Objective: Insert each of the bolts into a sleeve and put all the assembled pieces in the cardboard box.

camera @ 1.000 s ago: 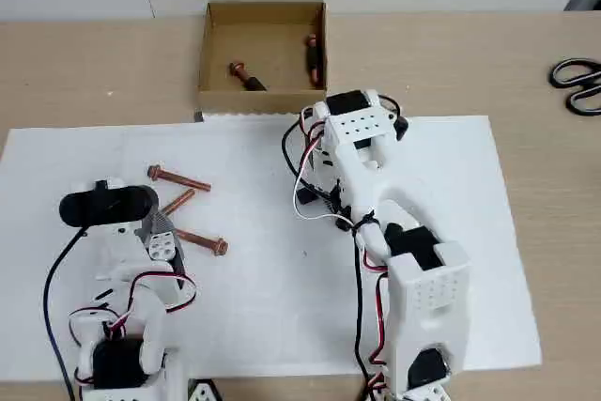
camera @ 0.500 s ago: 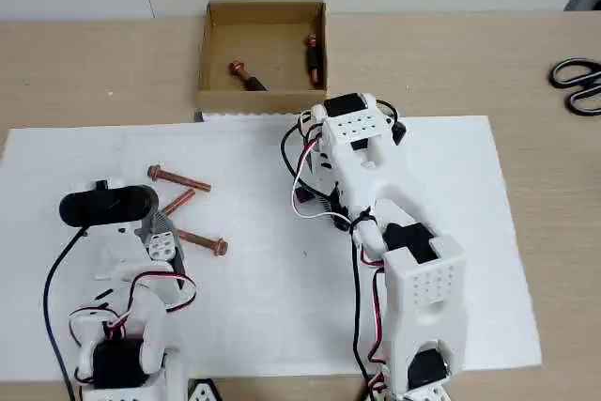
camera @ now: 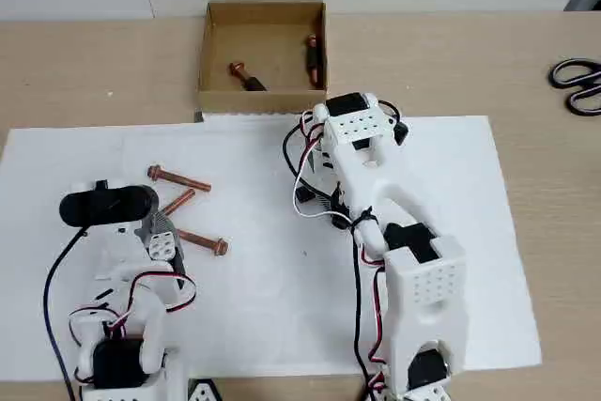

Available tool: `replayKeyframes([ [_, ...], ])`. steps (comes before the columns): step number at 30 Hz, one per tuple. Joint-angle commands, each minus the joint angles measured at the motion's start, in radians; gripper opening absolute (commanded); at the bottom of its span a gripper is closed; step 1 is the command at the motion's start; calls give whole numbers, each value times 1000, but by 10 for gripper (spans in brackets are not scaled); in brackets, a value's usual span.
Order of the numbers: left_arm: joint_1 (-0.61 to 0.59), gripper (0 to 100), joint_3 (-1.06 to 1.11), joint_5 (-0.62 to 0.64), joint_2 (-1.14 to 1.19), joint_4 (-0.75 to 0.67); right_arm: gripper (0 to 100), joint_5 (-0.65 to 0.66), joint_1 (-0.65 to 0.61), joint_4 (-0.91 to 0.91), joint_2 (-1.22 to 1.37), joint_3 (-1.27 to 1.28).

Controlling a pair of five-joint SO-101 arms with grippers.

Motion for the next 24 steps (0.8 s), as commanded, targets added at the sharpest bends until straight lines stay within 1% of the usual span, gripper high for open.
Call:
replayKeyframes([
  [1, -5, 7, -44, 0, -14, -2, 2, 11, 7, 56, -42, -127],
  [3, -2, 7, -45, 2, -14, -2, 2, 20, 5, 67, -84, -175],
  [6, 2, 7, -48, 2, -14, -2, 2, 86, 1, 67, -179, -209],
  [10, 2, 7, -53, 2, -14, -14, 3, 141, 7, 68, -309, -209],
  [12, -3, 7, -62, 2, -14, -28, 3, 196, 10, 73, -355, -207],
  [21, 3, 7, -70, -3, -11, -52, 2, 677, 99, 81, -458, -167],
  [24, 6, 7, -114, -3, -6, -55, 2, 753, 124, 81, -516, -84],
])
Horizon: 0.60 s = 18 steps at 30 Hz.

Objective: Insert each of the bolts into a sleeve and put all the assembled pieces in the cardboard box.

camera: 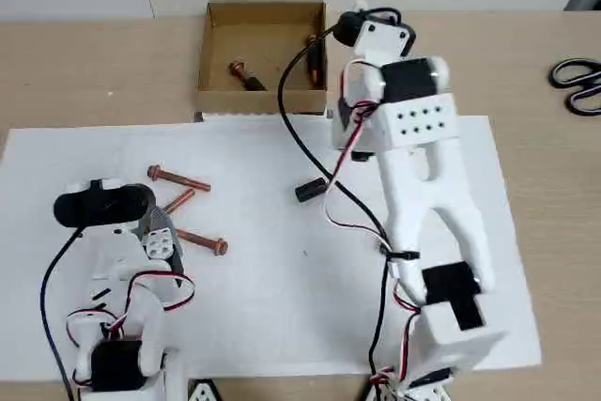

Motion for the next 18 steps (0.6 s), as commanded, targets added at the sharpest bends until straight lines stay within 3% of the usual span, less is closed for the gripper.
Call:
replayKeyframes([
  [1, 20, 7, -96, -3, -3, -14, 2, 98, 25, 18, -117, 74],
  [6, 181, 7, -209, 5, 100, 121, 2, 196, 27, 10, -252, 281],
  [14, 189, 7, -584, 58, 552, 138, 3, 209, 131, 5, -387, 477],
  [18, 192, 7, -806, 84, 753, 213, 3, 212, 213, 5, -412, 505],
])
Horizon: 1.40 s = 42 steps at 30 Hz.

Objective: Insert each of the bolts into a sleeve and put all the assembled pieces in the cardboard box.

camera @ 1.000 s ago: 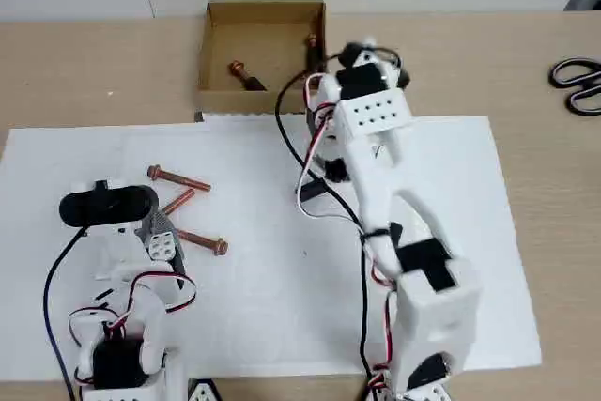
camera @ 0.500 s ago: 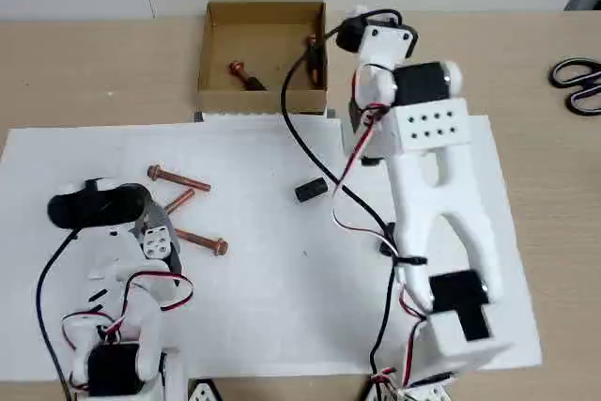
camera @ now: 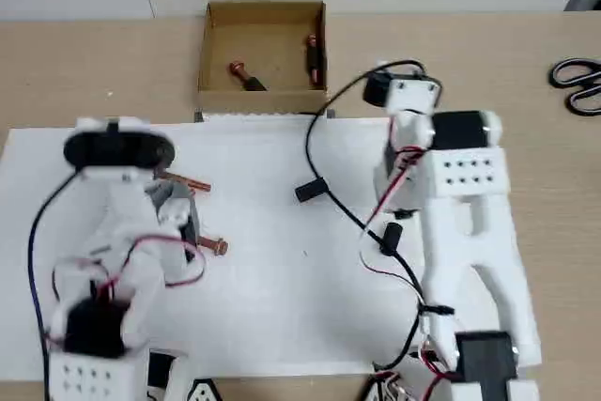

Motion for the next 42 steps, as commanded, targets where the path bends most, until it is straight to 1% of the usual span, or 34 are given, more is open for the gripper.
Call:
replayKeyframes([
  [1, 11, 7, -228, 32, 180, 72, 3, 9, 71, 4, -51, 0],
  [4, 11, 7, -352, 46, 321, 169, 3, 26, 108, 4, -50, 0],
  [5, 6, 7, -390, 69, 365, 195, 3, 37, 114, 4, -48, 0],
  [8, -23, 7, -473, 181, 496, 230, 3, 41, 124, 4, -48, 0],
  [10, -52, 7, -498, 258, 588, 229, 3, 40, 127, 4, -47, 0],
  [12, -92, 7, -512, 307, 684, 226, 3, 38, 128, 4, -44, 0],
  [15, -127, 7, -556, 316, 816, 229, 3, 38, 128, 4, -44, 0],
  [19, -129, 11, -613, 321, 934, 226, 3, 37, 130, 4, -47, 0],
  [20, -126, 11, -628, 341, 954, 221, 3, 37, 130, 4, -48, 0],
  [22, -126, 11, -657, 446, 985, 218, 3, 37, 130, 4, -48, 0],
  [25, -129, 12, -707, 686, 1039, 218, 3, 37, 130, 4, -44, 2],
  [27, -130, 12, -723, 784, 1066, 218, 3, 37, 130, 4, -44, 2],
  [32, -130, 8, -736, 864, 1138, 203, 3, 35, 130, 4, -44, 2],
  [37, -178, 13, -736, 873, 1221, 144, 3, 35, 130, 2, -42, 2],
  [39, -193, 41, -736, 873, 1244, 129, 3, 35, 130, -1, -42, 2],
  [42, -192, 140, -736, 873, 1274, 120, 3, 35, 130, -1, -42, 2],
])
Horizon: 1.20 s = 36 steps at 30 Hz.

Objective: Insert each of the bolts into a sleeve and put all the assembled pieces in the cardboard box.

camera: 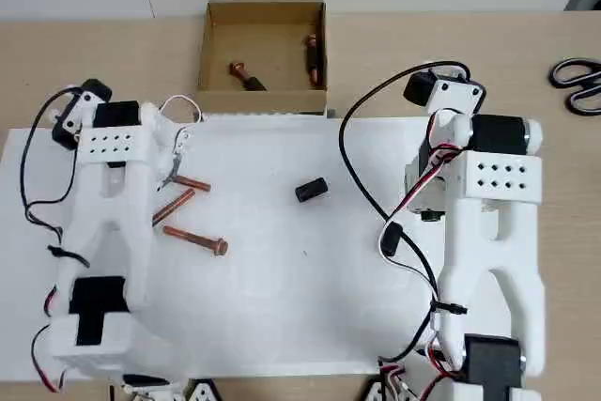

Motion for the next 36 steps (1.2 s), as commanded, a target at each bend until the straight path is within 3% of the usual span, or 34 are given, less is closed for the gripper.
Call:
replayKeyframes([
  [1, -3, 166, -44, 5, 9, -25, 3, 5, 10, -1, -31, -5],
  [13, -9, 148, -44, 14, 115, -140, 3, 5, 10, -2, -31, -5],
  [24, -78, 148, -44, 28, 184, -186, 3, 11, 96, -2, -35, 41],
  [36, -71, 148, -44, 32, 250, -222, 3, 11, 90, -33, -41, 60],
])
